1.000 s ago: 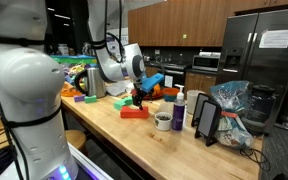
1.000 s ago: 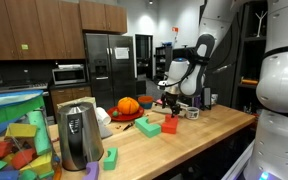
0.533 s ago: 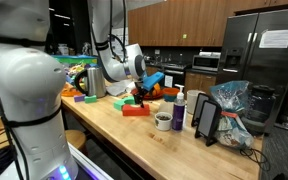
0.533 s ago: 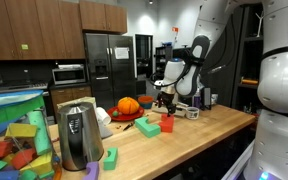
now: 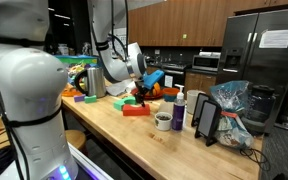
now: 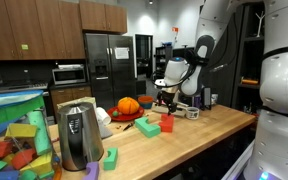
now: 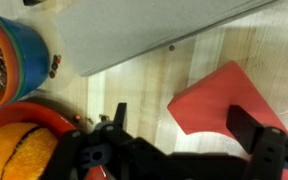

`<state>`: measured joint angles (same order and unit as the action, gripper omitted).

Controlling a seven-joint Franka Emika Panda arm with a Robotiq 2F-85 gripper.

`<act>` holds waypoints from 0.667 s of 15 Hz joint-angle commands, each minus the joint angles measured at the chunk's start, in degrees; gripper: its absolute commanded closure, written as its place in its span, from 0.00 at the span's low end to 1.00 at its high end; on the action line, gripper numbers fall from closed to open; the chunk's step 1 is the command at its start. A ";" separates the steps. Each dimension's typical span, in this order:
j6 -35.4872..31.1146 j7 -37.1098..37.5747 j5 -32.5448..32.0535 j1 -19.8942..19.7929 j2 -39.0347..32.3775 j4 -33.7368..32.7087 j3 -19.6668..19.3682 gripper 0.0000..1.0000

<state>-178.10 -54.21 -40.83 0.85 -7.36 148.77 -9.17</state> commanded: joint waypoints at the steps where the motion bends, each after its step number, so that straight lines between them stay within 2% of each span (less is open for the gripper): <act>1: -0.79 4.96 -6.41 1.85 4.27 2.69 -3.55 0.00; 4: 0.46 10.62 -12.12 2.11 7.74 5.54 -5.45 0.00; 10: -1.36 20.56 -26.37 -1.56 13.30 11.24 -8.17 0.00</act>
<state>-178.54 -37.36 -61.07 1.43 1.55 156.71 -15.87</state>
